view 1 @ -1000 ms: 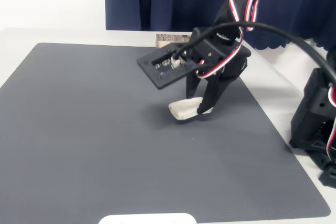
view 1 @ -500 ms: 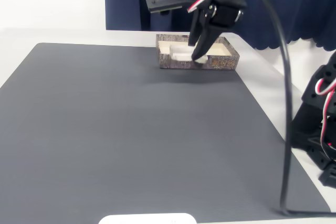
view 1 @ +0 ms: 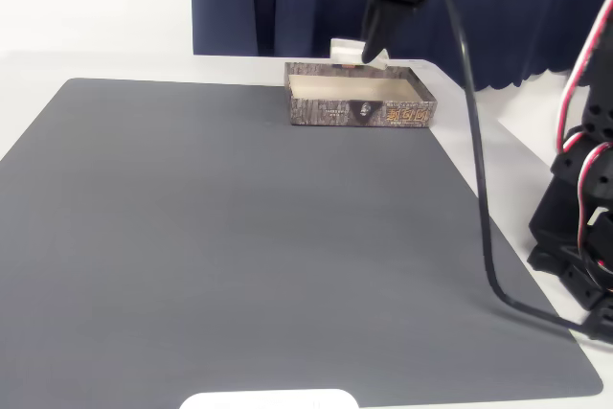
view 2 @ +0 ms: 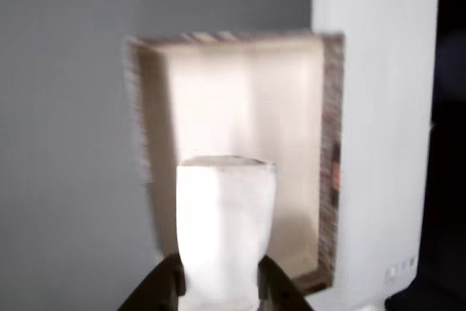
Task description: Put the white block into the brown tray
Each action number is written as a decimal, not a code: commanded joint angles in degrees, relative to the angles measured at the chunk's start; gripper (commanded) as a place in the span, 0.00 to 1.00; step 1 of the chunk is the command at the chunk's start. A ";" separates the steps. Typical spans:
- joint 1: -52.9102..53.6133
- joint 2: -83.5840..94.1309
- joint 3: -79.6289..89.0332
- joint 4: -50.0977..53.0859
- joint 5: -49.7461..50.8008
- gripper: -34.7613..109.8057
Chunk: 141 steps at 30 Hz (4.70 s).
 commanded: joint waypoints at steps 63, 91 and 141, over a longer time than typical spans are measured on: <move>1.14 -34.72 -40.17 12.66 -8.88 0.38; -6.33 -13.71 -29.53 19.86 0.44 0.24; -71.72 78.66 91.58 -14.77 59.59 0.24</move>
